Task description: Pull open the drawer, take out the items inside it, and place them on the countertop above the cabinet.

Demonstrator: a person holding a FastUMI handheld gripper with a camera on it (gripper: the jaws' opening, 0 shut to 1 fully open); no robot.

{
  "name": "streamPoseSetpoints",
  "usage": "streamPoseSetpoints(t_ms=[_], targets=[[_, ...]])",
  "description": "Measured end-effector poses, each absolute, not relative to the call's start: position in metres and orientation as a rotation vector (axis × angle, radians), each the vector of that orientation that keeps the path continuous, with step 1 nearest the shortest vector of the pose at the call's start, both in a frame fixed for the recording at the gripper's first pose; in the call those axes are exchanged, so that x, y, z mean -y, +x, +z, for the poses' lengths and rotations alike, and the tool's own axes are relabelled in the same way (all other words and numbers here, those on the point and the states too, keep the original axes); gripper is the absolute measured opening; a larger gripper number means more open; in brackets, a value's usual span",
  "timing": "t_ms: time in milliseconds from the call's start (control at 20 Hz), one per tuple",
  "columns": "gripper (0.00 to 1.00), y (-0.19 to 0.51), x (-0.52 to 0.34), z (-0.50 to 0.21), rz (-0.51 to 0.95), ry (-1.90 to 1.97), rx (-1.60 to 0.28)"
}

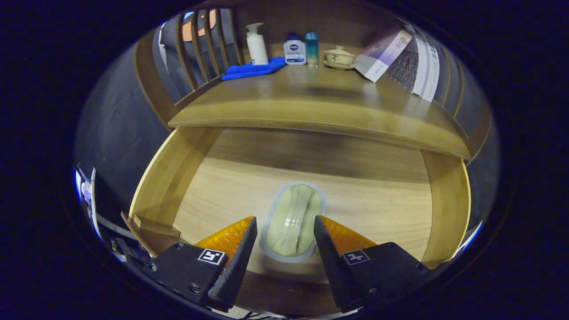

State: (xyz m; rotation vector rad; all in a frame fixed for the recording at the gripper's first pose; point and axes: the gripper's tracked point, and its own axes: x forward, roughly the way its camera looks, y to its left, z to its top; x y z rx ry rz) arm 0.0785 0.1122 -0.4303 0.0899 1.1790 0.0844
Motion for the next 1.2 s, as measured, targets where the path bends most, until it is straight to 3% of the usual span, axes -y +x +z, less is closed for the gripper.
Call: streamPoseSetpoints(t_ms=[450,900,1200], targets=[[0.65,0.085,-0.108,-0.453,0.034,0.115,-1.23],[0.21,0.085,-0.11,-0.449,0.038,0.129,-1.194],[0.19,0.087,-0.1,-0.427,0.036,0.132,-1.144]])
